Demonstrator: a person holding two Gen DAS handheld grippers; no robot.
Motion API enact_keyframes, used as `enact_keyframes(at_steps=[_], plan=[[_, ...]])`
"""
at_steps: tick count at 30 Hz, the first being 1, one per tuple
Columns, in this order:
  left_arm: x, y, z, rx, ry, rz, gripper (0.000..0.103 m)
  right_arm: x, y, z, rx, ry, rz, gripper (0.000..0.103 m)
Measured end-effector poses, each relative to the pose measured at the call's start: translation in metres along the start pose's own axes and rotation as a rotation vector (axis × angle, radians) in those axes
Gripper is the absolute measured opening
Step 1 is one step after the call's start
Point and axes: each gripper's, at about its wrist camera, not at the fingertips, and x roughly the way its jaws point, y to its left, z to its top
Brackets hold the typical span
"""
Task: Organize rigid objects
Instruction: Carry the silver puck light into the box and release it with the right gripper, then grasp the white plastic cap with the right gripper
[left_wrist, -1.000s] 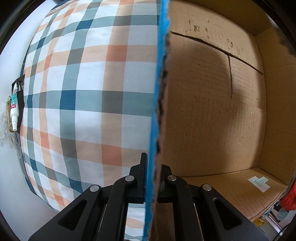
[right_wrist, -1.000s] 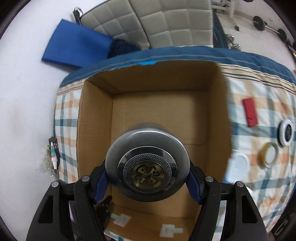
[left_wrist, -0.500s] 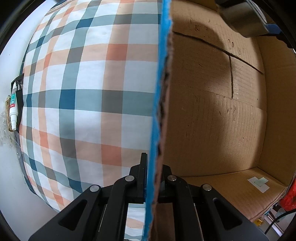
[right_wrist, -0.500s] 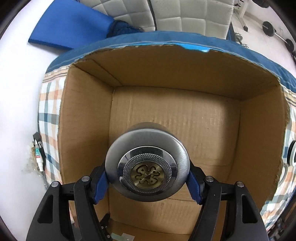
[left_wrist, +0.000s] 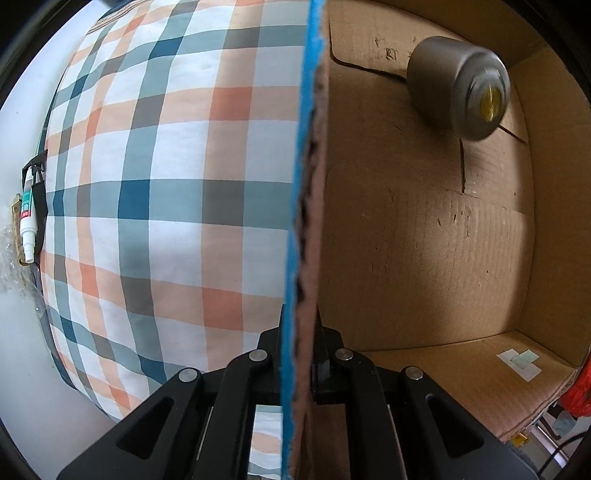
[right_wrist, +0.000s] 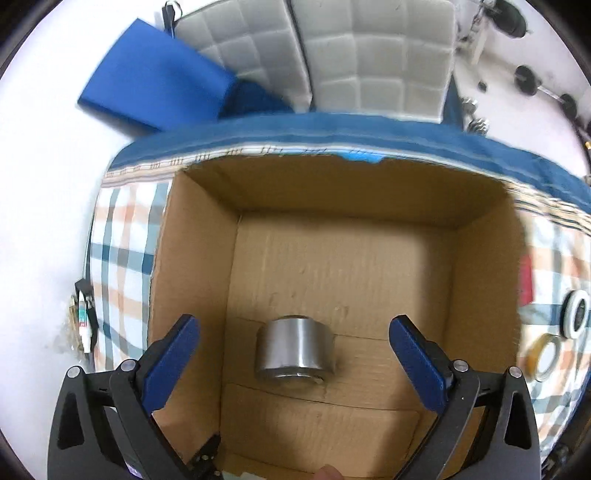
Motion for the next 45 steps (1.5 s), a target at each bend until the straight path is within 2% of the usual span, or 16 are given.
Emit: enact_keyframes(at_steps=[6,11,16,19,23,28,32,35,37,41,45], plan=[[-0.001,-0.007,0.002,0.007,0.001,0.012,0.005,-0.022,-0.012,-0.023,-0.046,0.08,-0.126,0.103],[-0.001,-0.01,0.002,0.01,0.002,0.018,0.005,-0.033,-0.02,-0.046,-0.059,0.095,-0.138,0.103],[0.0,-0.01,0.002,0.008,0.002,0.019,0.005,-0.042,-0.031,-0.068,-0.016,0.103,-0.105,0.103],[0.001,-0.01,0.002,0.004,0.002,0.019,0.005,-0.038,-0.028,-0.076,-0.021,0.151,-0.152,0.103],[0.0,-0.008,0.002,0.005,0.001,0.02,0.005,-0.048,-0.028,-0.084,-0.009,0.123,-0.128,0.103],[-0.002,-0.007,0.003,0.006,0.0,0.022,0.005,-0.071,-0.041,-0.09,0.047,0.079,-0.04,0.103],[-0.001,-0.007,0.002,0.004,0.002,0.02,0.005,-0.098,-0.087,-0.083,0.184,-0.012,0.042,0.103],[-0.001,-0.006,0.002,0.004,0.003,0.018,0.005,-0.105,-0.136,-0.074,0.273,-0.037,-0.014,0.103],[-0.001,-0.006,0.002,0.004,0.004,0.021,0.005,-0.096,-0.171,-0.068,0.335,0.002,-0.064,0.103],[-0.001,-0.008,0.004,0.005,0.006,0.022,0.005,-0.05,-0.225,-0.065,0.47,0.081,-0.032,0.103],[-0.001,-0.009,0.006,0.003,0.009,0.023,0.005,-0.008,-0.245,-0.067,0.559,0.13,0.0,0.089]])
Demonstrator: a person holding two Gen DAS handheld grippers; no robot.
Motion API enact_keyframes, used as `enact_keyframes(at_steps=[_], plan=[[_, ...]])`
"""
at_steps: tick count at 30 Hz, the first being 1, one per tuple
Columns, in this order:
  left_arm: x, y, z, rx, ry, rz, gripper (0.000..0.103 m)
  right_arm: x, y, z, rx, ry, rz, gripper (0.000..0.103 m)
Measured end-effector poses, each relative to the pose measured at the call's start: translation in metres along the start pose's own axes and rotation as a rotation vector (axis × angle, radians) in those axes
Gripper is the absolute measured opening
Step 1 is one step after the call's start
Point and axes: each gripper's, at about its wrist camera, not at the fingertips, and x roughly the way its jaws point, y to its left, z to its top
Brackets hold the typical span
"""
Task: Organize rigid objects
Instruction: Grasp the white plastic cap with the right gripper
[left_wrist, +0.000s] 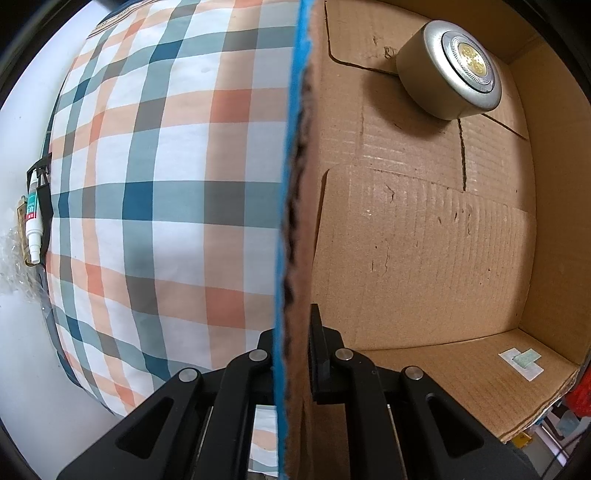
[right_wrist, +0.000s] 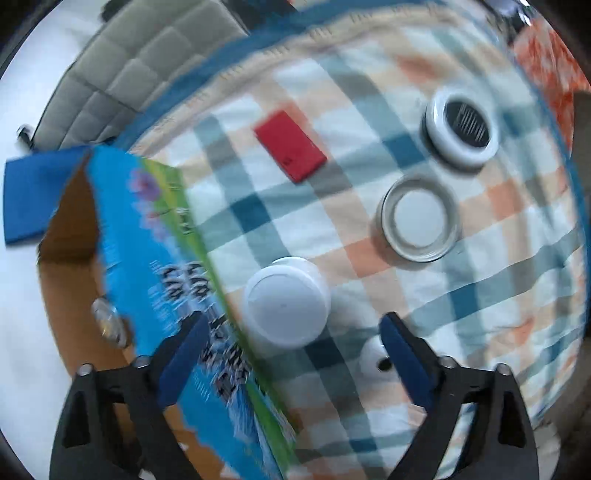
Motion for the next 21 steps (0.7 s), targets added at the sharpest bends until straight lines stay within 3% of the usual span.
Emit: enact_keyframes(at_steps=[4,8,10,13,17,21], plan=[[0.001,-0.002,0.002,-0.001,0.002,0.002,0.005,0.03,-0.004,0.006,0.08,0.043,0.068,0.086],[0.002,-0.004,0.003,0.002,0.007,0.003,0.005,0.044,0.004,0.013,0.092,0.049,0.082,0.086],[0.003,-0.004,0.004,0.002,0.007,0.001,0.005,0.049,0.006,0.018,0.074,0.07,0.018,0.079],[0.004,-0.003,0.003,0.002,0.008,0.001,0.005,0.058,0.011,0.018,0.031,0.113,-0.026,0.078],[0.003,-0.001,0.004,0.003,0.006,-0.001,0.005,0.054,0.021,0.019,-0.07,0.087,-0.211,0.072],[0.003,0.002,0.003,0.003,0.008,-0.007,0.005,0.058,0.012,0.022,-0.037,0.101,-0.154,0.072]])
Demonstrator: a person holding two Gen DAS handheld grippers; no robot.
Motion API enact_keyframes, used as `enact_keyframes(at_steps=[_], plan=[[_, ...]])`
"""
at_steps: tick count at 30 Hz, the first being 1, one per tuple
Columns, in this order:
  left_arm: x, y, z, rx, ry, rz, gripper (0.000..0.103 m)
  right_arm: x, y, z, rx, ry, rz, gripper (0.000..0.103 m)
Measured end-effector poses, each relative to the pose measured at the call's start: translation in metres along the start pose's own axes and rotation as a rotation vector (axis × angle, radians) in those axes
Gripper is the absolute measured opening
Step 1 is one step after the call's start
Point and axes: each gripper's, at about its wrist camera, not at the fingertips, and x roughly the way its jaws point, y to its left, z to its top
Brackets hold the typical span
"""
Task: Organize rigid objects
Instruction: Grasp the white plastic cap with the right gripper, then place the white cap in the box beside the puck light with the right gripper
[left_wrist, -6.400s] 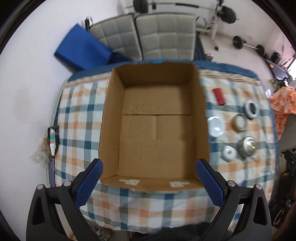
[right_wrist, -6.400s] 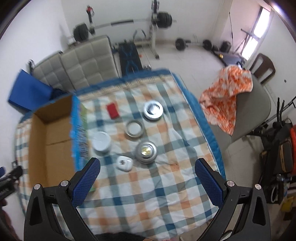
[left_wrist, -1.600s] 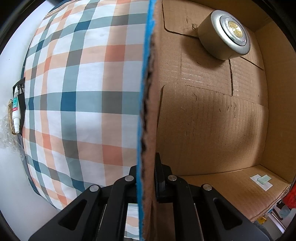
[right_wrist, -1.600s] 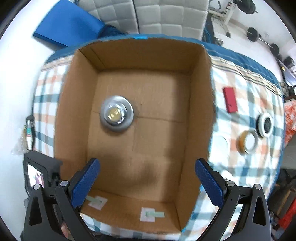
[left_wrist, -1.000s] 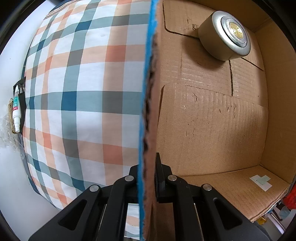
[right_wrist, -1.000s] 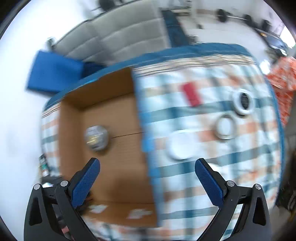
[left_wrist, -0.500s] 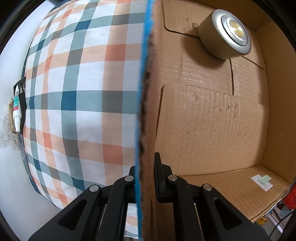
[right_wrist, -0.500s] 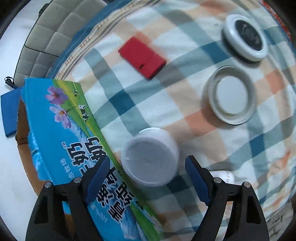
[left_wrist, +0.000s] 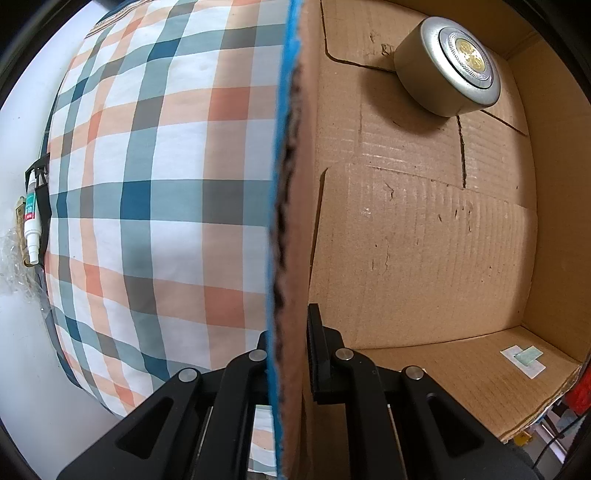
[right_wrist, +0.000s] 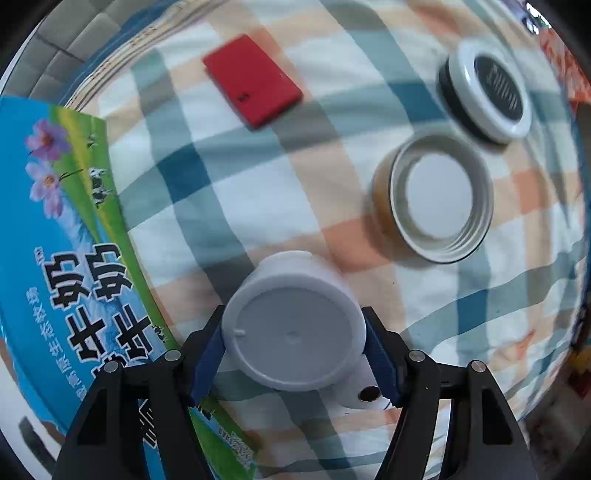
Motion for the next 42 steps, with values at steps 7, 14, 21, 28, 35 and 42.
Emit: enact_keyframes(at_steps=[7,14,21,28,35,42], plan=[[0.0,0.004,0.0,-0.001,0.0,-0.002,0.005,0.001,0.004,0.006,0.033,-0.019,0.017,0.071],[-0.001,0.004,0.0,-0.006,-0.003,-0.005,0.005,-0.034,0.017,-0.021,-0.016,-0.093,0.017,0.07],[-0.001,0.01,0.001,-0.017,-0.005,-0.01,0.005,-0.108,0.041,-0.046,-0.124,-0.185,0.121,0.07],[-0.001,0.01,0.003,-0.009,-0.007,-0.003,0.005,-0.155,0.081,-0.09,-0.277,-0.225,0.195,0.07],[0.0,0.007,0.002,-0.01,-0.01,-0.003,0.005,-0.147,0.134,-0.112,-0.362,-0.224,0.152,0.07],[0.0,0.008,0.003,-0.011,-0.01,-0.006,0.005,-0.099,0.159,-0.097,-0.398,-0.19,0.071,0.07]])
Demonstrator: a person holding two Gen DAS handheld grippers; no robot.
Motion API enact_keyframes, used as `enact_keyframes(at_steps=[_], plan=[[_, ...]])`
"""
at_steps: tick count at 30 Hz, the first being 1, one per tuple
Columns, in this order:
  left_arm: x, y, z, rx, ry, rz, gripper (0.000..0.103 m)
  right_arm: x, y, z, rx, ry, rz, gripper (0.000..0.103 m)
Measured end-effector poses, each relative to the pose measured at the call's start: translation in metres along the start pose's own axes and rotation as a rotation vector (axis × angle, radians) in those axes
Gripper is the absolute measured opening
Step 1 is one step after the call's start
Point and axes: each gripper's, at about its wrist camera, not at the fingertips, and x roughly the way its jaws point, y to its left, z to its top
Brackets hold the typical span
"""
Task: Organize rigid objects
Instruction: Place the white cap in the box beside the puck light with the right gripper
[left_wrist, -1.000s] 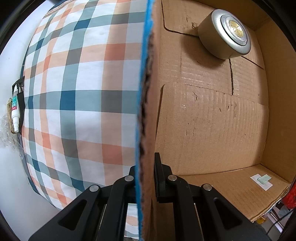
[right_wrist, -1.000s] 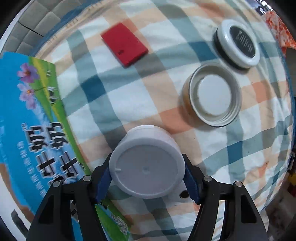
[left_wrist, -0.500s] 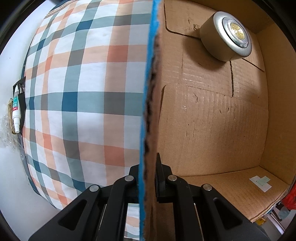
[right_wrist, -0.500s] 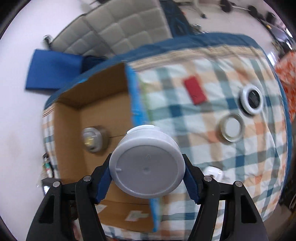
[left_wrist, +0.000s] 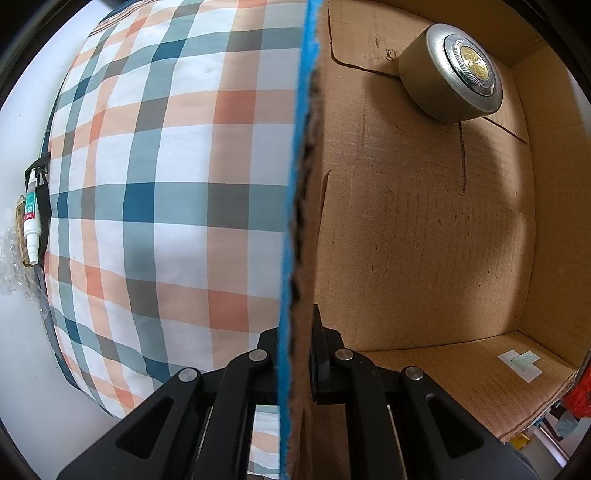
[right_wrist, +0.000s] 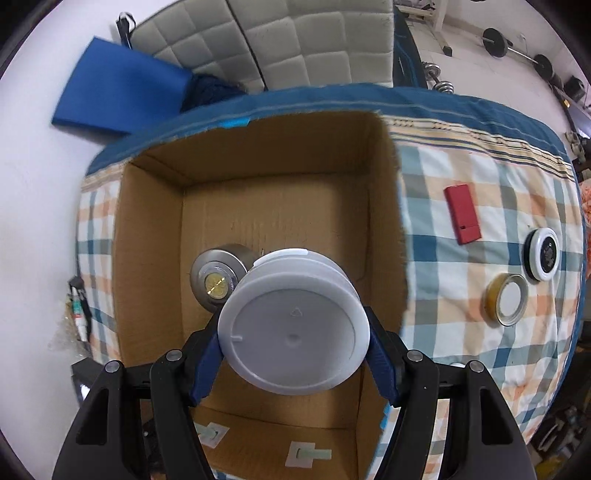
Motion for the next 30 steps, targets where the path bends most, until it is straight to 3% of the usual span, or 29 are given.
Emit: enact_keyframes(at_steps=[12,30], plan=[[0.001,0.005,0.001,-0.003,0.002,-0.007,0.005,0.067,0.01,0.015,0.003,0.107,-0.106,0.071],[0.002,0.002,0.001,0.0,0.003,-0.004,0.005,0.095,0.015,0.03,0.007,0.151,-0.153,0.072]])
